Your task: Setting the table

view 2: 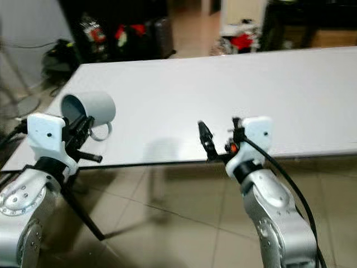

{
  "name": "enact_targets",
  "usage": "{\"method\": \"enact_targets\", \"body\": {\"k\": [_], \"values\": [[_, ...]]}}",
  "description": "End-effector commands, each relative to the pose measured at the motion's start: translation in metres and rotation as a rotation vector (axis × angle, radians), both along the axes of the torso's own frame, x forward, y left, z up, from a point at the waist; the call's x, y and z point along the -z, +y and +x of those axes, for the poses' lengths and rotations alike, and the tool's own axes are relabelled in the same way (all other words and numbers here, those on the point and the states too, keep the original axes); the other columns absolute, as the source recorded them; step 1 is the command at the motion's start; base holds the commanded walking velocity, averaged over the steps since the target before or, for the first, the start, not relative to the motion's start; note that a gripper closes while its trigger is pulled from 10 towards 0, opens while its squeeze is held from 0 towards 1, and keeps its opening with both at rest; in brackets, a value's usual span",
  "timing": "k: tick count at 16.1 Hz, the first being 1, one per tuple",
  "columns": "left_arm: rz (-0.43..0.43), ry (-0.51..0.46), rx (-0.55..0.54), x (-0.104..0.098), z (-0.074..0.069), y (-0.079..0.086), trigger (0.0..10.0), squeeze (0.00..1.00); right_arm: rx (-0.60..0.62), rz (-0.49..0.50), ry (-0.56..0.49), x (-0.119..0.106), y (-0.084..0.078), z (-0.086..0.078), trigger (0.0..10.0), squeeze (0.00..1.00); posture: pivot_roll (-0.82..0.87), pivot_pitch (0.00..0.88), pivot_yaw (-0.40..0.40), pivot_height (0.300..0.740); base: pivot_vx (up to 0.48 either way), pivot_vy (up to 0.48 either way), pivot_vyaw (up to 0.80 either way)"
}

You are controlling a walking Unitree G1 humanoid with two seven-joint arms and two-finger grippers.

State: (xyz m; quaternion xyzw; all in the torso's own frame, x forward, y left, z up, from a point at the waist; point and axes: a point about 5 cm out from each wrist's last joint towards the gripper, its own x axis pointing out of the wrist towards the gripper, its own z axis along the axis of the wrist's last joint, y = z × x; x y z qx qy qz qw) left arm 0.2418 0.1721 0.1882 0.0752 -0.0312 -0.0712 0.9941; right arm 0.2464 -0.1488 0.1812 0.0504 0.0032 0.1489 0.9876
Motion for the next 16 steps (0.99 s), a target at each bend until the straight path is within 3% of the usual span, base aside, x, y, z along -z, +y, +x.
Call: {"method": "enact_targets", "body": {"k": [1,16], "values": [[0.011,-0.011,-0.033,-0.0027,0.0009,0.0059,10.0,0.0,-0.039,0.004,-0.003,-0.0001,0.0058,0.0009,10.0,0.0,-0.08,0.0,0.067,0.74,0.375,0.0,0.0],[0.002,0.005,-0.037,0.005,-0.0011,0.0007,10.0,0.0,-0.081,-0.031,0.018,0.0056,0.0075,0.0024,10.0,0.0,-0.08,0.0,0.053,0.74,0.373,0.0,0.0]]}}
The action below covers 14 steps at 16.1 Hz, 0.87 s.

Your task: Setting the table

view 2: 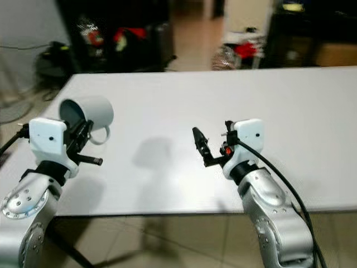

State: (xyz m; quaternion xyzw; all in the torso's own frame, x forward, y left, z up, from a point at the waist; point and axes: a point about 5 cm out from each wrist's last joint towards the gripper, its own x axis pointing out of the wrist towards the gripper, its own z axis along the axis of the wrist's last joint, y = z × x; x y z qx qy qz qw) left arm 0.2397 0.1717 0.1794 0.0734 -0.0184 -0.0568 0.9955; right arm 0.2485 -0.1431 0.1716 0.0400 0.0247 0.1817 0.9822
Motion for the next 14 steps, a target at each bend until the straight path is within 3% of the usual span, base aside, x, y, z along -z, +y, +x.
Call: {"method": "enact_targets", "body": {"k": [1,7,10,11,12,14], "values": [[0.005,-0.017,-0.003,-0.004,0.001,0.001,10.0,0.0,-0.013,-0.004,-0.018,-0.004,0.002,0.0,10.0,0.0,-0.08,0.0,0.056,0.74,0.371,0.0,0.0],[0.049,-0.004,0.035,0.001,0.009,-0.003,10.0,0.0,-0.019,-0.027,-0.022,-0.003,0.002,0.001,10.0,0.0,-0.09,0.0,0.068,0.74,0.329,0.0,0.0],[0.097,0.024,0.142,0.003,0.018,-0.008,10.0,0.0,-0.013,-0.05,-0.026,-0.005,0.0,0.003,10.0,0.0,-0.11,0.0,0.081,0.74,0.0,0.0,0.0],[0.176,0.023,0.231,0.003,0.028,-0.012,10.0,0.0,-0.018,-0.079,-0.029,-0.005,-0.001,0.005,10.0,0.0,-0.11,0.0,0.089,0.74,0.0,0.0,0.0],[0.189,0.024,0.247,0.003,0.031,-0.013,10.0,0.0,-0.021,-0.085,-0.03,-0.005,0.0,0.005,10.0,0.0,-0.12,0.0,0.094,0.74,0.0,0.0,0.0],[0.341,0.072,0.426,0.003,0.066,-0.016,10.0,0.0,-0.117,-0.173,-0.044,-0.01,-0.002,0.006,10.0,0.0,-0.13,0.0,0.112,0.74,0.0,0.0,0.0]]}}
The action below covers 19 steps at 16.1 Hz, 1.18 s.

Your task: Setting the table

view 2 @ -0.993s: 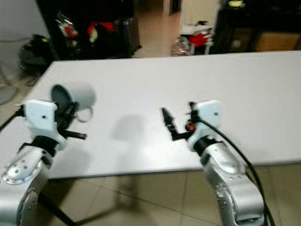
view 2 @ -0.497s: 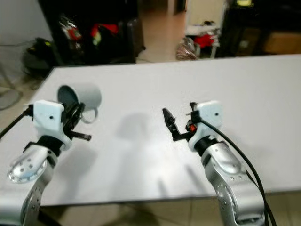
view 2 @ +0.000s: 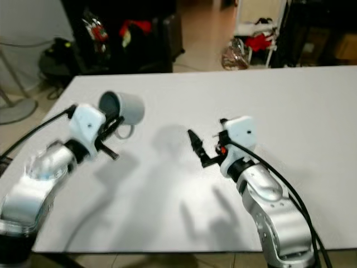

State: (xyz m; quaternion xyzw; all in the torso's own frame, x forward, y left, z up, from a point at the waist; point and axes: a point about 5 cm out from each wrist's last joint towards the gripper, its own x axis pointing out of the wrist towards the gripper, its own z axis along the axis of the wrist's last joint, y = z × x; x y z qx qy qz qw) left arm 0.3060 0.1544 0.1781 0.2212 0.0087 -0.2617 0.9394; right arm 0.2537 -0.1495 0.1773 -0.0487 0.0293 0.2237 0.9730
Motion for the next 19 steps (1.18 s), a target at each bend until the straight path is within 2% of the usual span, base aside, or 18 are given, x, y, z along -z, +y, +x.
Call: {"method": "enact_targets", "body": {"k": [1,2,3,4,6,7,8,9,12,16,19], "values": [[0.07,0.024,0.064,0.002,0.011,0.001,10.0,0.0,-0.061,-0.039,-0.012,-0.004,0.003,0.0,10.0,0.0,-0.14,0.0,0.117,0.74,0.0,0.0,0.0],[0.109,0.026,0.09,0.002,0.017,0.001,10.0,0.0,-0.077,-0.061,-0.01,-0.005,0.001,-0.001,10.0,0.0,-0.14,0.0,0.122,0.74,0.0,0.0,0.0],[0.188,0.025,0.147,0.0,0.033,-0.001,10.0,0.0,-0.124,-0.118,0.001,-0.007,-0.004,-0.003,10.0,0.0,-0.16,0.0,0.146,0.74,0.0,0.0,0.0],[0.207,0.026,0.164,-0.001,0.038,-0.001,10.0,0.0,-0.139,-0.134,0.006,-0.008,-0.006,-0.003,10.0,0.0,-0.16,0.0,0.146,0.74,0.0,0.0,0.0],[0.3,0.024,0.283,-0.005,0.058,-0.008,10.0,0.0,-0.203,-0.219,0.042,-0.011,-0.016,-0.008,10.0,0.0,-0.18,0.0,0.167,0.74,0.0,0.0,0.0],[0.328,0.08,0.356,-0.004,0.064,-0.012,10.0,0.0,-0.253,-0.256,0.071,-0.012,-0.019,-0.013,10.0,0.0,-0.19,0.0,0.176,0.74,0.0,0.0,0.0],[0.371,0.107,0.369,-0.004,0.069,-0.013,10.0,0.0,-0.284,-0.275,0.089,-0.011,-0.019,-0.017,10.0,0.0,-0.2,0.0,0.184,0.74,0.0,0.0,0.0],[0.397,0.114,0.376,-0.004,0.071,-0.014,10.0,0.0,-0.3,-0.283,0.099,-0.011,-0.019,-0.019,10.0,0.0,-0.2,0.0,0.185,0.74,0.0,0.0,0.0],[0.572,0.197,0.408,0.001,0.077,-0.003,10.0,0.0,-0.377,-0.302,0.157,-0.01,-0.019,-0.032,10.0,0.0,-0.21,0.0,0.199,0.74,0.0,0.0,0.0],[0.614,0.322,0.471,-0.002,0.075,0.017,10.0,0.0,-0.449,-0.292,0.212,-0.012,-0.019,-0.041,10.0,0.0,-0.21,0.0,0.196,0.74,0.0,0.0,0.0],[0.611,0.327,0.487,-0.003,0.076,0.015,10.0,0.0,-0.491,-0.297,0.237,-0.013,-0.018,-0.043,10.0,0.0,-0.21,0.0,0.197,0.74,0.0,0.0,0.0]]}}
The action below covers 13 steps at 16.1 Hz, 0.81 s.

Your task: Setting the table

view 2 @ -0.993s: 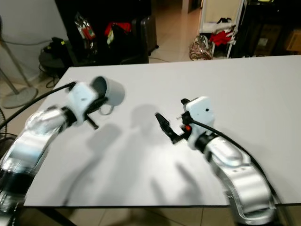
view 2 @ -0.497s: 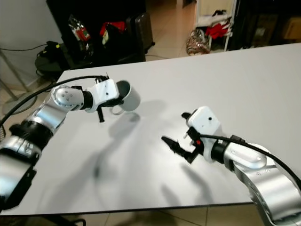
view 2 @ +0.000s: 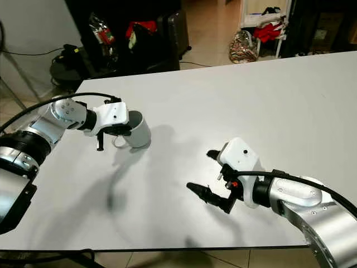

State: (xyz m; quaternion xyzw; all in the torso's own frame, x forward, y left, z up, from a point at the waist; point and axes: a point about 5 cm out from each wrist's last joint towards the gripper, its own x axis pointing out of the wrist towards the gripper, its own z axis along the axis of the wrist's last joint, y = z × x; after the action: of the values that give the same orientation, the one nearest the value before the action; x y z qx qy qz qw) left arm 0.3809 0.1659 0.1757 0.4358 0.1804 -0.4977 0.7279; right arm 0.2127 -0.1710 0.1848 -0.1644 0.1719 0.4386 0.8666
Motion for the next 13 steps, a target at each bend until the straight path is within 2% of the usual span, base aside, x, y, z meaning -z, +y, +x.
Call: {"method": "enact_targets", "body": {"k": [1,4,8,13], "values": [[0.008,-0.005,0.002,-0.006,0.002,0.002,10.0,0.0,-0.035,0.001,-0.007,-0.005,0.004,-0.003,10.0,0.0,-0.21,0.0,0.201,0.74,0.0,0.0,0.0],[-0.023,0.011,0.047,-0.007,0.002,-0.008,10.0,0.0,-0.042,-0.011,0.02,-0.004,0.004,-0.008,10.0,0.0,-0.22,0.0,0.217,0.74,0.0,0.0,0.0],[-0.019,-0.009,0.076,-0.004,0.001,-0.018,10.0,0.0,-0.027,-0.018,0.028,-0.003,0.003,-0.012,10.0,0.0,-0.23,0.0,0.236,0.74,0.0,0.0,0.0],[-0.015,-0.017,0.095,-0.005,0.002,-0.022,10.0,0.02,-0.012,-0.025,0.03,-0.003,0.001,-0.013,10.0,0.0,-0.24,0.0,0.245,0.74,0.0,0.0,0.0]]}}
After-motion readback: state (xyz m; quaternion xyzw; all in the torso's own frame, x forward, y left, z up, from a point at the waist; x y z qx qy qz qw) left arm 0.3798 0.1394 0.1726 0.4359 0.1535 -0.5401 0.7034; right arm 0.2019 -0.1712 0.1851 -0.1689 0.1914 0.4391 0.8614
